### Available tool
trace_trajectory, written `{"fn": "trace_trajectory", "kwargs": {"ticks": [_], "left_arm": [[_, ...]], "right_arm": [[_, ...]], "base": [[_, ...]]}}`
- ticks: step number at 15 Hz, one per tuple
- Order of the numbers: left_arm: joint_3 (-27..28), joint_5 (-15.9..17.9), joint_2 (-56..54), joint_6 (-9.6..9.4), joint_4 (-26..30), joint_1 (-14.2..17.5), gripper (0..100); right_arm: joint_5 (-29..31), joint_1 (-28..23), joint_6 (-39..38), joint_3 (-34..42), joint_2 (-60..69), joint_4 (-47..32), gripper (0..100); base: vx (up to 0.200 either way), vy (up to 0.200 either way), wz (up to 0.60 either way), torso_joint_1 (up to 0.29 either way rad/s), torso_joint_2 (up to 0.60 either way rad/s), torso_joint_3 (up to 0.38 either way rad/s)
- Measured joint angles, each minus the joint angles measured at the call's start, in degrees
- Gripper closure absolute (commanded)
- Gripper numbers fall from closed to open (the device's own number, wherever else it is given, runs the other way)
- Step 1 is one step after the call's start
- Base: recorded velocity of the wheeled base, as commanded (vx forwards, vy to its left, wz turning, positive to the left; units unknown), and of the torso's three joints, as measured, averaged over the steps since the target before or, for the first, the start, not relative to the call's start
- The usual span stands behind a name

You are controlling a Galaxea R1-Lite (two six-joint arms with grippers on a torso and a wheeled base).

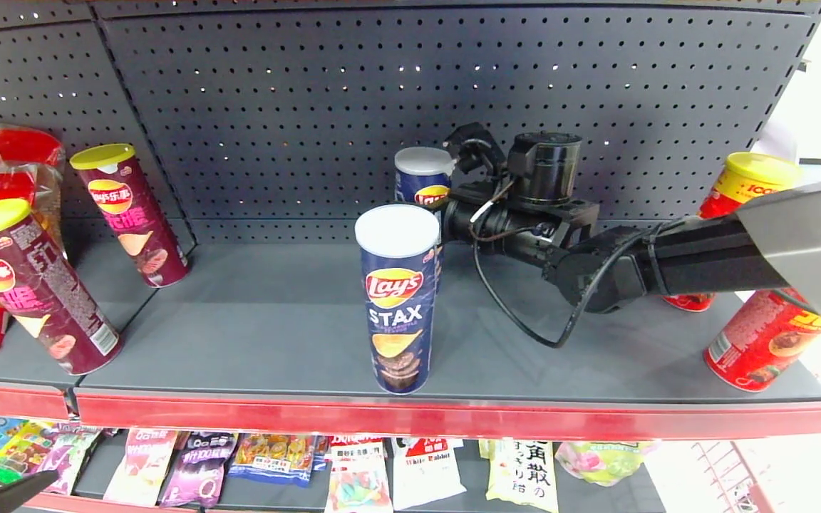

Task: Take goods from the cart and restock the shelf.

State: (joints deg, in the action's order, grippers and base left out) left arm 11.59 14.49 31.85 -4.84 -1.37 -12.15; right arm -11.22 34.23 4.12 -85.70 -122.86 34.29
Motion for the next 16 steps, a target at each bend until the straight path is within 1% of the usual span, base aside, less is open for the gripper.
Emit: {"fn": "trace_trajectory", "kwargs": {"ticks": [1,2,7,10,14,16], "left_arm": [[0.0,0.0,0.01,0.0,-0.02,0.02,0],[-0.02,0.0,0.01,0.0,-0.02,0.0,0],[-0.07,0.0,0.09,0.02,-0.02,0.02,0],[-0.27,0.04,0.2,0.02,-0.05,-0.07,0],[-0.4,0.23,0.34,0.0,-0.09,-0.07,0],[-0.41,0.39,0.39,0.06,-0.11,-0.07,0]], "right_arm": [[0.0,0.09,0.0,0.15,0.0,0.09,100],[0.0,0.09,0.01,0.26,0.0,0.16,0],[0.06,0.11,-0.16,1.16,0.48,0.06,0],[1.04,0.02,-0.11,3.51,2.22,-0.02,0],[3.34,-0.24,-0.11,10.07,6.66,-0.38,0],[4.13,-0.35,-0.13,14.57,9.59,-0.38,0]], "base": [[0.0,0.0,0.0,0.0,0.0,0.0],[0.0,0.0,0.0,0.0,0.0,0.0],[0.0,0.0,0.0,0.0,0.0,0.0],[0.0,0.0,0.0,0.0,0.0,0.0],[0.0,0.0,0.0,0.0,0.0,0.0],[0.0,0.0,0.0,0.0,0.0,0.0]]}}
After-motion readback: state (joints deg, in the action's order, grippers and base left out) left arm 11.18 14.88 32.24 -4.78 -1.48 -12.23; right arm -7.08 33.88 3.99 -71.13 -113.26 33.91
